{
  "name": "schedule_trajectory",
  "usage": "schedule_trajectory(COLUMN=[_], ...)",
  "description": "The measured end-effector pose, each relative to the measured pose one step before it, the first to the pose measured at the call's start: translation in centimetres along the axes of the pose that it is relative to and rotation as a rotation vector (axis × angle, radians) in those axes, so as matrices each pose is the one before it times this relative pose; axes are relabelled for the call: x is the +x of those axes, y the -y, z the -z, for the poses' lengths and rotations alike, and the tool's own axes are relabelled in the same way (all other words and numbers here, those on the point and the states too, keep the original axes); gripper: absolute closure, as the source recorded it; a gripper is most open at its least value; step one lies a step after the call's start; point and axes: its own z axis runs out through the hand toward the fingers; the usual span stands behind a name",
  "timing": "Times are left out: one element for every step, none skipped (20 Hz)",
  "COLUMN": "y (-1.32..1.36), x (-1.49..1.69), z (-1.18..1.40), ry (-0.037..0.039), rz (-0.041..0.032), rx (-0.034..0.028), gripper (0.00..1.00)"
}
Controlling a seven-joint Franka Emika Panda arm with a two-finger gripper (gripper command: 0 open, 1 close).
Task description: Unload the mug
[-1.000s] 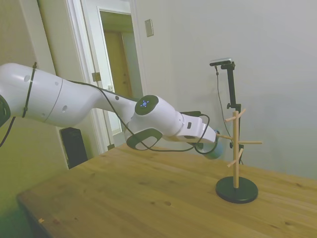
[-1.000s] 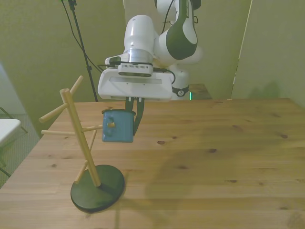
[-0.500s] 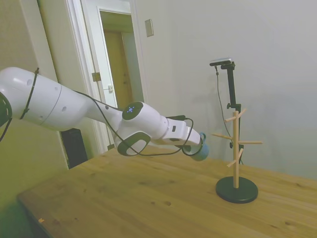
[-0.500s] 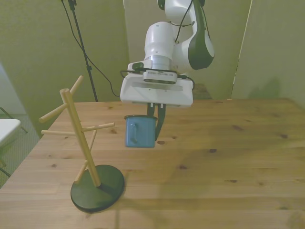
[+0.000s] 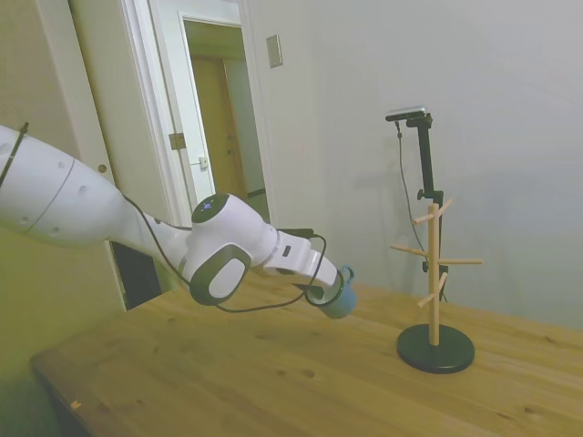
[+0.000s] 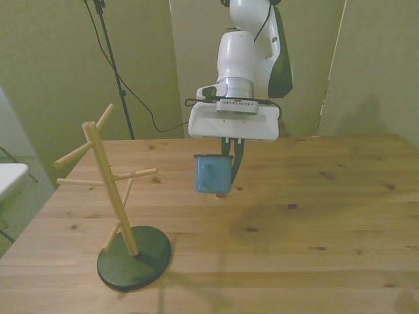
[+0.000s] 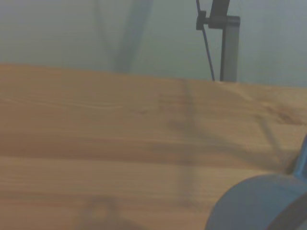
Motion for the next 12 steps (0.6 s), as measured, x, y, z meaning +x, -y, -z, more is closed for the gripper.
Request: schedule_trajectory(y=[-0.349, -0.374, -0.424, -0.534, -0.41, -0.306, -0.137, 0.097, 0.223, 0.215, 0.187, 0.138], x=[-0.636, -0.521, -0.354, -0.162, -0.165, -0.357, -0.637, -0.821, -0.886, -0.792, -0.608, -0.421], z=[0.324, 0.326, 0.337, 0.33, 0.366, 0.315, 0.191, 0.151, 0.057, -0.01, -0.057, -0.096], ry=[0.0066, 0.00506, 0.00441, 0.00067, -0.00297, 0.00235, 0.01417, 0.02073, 0.02189, 0.02106, 0.01974, 0.0224], rz=[-0.00723, -0.00867, -0.00958, -0.00834, -0.00702, -0.00685, -0.00153, 0.00848, 0.01128, 0.00746, 0.00378, 0.00522], rx=[-0.01942, -0.02228, -0.02981, -0.03558, -0.03547, -0.03315, -0.02987, -0.02793, -0.02304, -0.01902, -0.01518, -0.01256], gripper=[1.0, 1.0, 1.0, 1.0, 1.0, 1.0, 1.0, 1.0, 1.0, 1.0, 1.0, 1.0])
